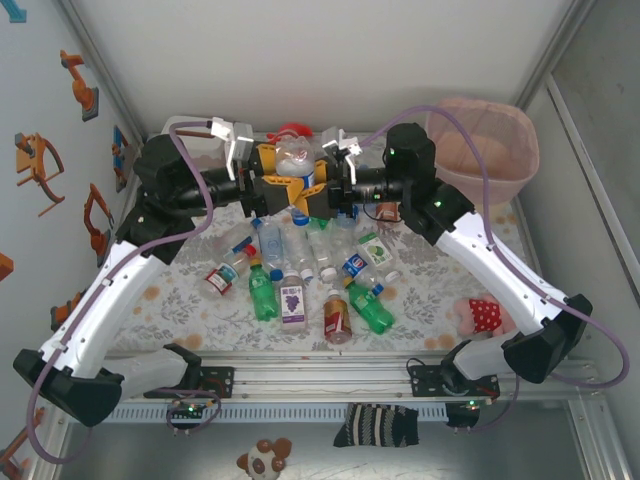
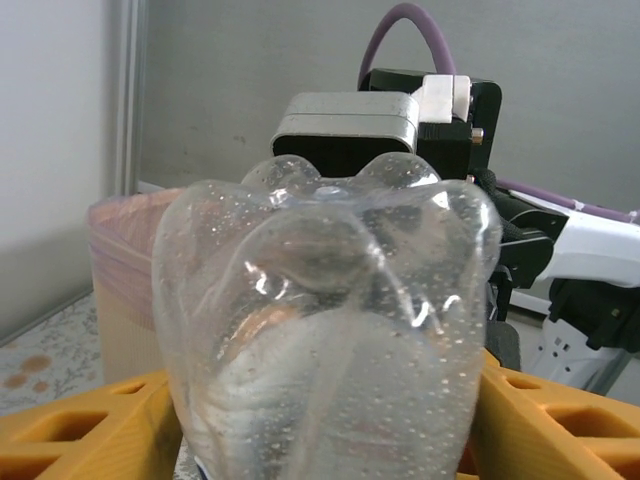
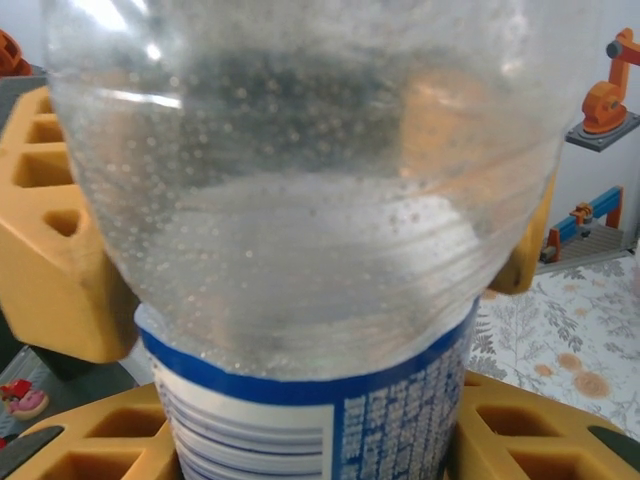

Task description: Put the plastic bottles in the bin

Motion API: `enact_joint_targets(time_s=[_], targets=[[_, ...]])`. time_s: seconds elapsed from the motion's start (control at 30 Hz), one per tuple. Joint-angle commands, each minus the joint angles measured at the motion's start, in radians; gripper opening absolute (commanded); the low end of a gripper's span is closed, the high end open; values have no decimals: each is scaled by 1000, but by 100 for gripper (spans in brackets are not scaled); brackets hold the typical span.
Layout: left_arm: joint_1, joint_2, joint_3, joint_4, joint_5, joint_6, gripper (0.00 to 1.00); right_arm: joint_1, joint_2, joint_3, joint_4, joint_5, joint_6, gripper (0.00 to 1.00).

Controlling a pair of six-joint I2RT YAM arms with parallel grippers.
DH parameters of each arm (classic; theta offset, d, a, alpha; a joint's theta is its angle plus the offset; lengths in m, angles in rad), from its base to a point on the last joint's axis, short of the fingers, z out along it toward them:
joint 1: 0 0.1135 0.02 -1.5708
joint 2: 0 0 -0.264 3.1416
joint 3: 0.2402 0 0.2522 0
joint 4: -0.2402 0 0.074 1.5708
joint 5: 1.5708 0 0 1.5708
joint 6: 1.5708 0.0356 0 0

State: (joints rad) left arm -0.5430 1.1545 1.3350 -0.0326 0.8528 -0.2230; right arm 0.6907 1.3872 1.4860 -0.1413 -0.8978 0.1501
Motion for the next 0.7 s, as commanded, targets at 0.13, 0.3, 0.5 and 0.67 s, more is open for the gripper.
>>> enact_joint_targets(time_s=[0.13, 0.3, 0.5, 0.67], targets=[[-3, -107, 7, -75, -147, 99, 85, -41, -43, 42, -73, 107, -32, 47], [0, -162, -5, -159, -249, 161, 86, -137, -53, 89, -185, 201, -28, 46], [0, -199, -37, -243, -347, 201, 86, -290, -37, 188, -364, 353, -38, 45], [0, -212, -65, -297, -418, 221, 86, -436, 6, 295, -487, 448, -46, 44]])
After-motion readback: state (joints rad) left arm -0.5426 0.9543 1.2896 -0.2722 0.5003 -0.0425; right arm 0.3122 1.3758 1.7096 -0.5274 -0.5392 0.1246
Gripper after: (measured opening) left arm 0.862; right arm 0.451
